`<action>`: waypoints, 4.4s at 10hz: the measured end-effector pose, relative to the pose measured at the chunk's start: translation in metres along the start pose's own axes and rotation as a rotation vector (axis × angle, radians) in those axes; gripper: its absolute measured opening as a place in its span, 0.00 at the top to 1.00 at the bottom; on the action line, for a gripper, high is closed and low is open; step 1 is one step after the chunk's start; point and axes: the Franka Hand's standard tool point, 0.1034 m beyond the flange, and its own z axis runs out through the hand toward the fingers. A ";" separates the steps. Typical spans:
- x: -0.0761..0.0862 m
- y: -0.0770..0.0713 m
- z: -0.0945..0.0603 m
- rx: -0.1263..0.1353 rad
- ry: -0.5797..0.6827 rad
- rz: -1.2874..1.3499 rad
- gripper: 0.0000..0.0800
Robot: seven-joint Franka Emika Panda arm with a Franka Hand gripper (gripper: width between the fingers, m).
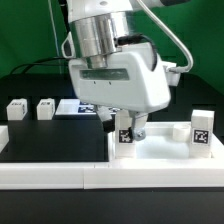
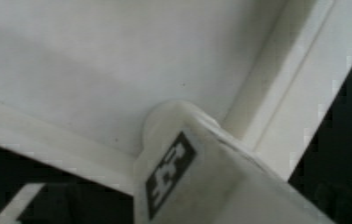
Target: Assemble square table
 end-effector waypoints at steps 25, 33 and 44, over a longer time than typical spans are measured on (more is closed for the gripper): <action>-0.008 -0.006 0.002 -0.068 -0.057 0.087 0.19; -0.007 -0.009 0.002 -0.088 -0.042 -0.586 0.34; -0.004 -0.007 0.005 -0.052 -0.023 0.467 0.66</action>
Offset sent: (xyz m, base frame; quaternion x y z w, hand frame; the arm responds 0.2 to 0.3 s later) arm 0.0000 0.0000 0.0000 0.0000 0.0000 -0.0650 0.9979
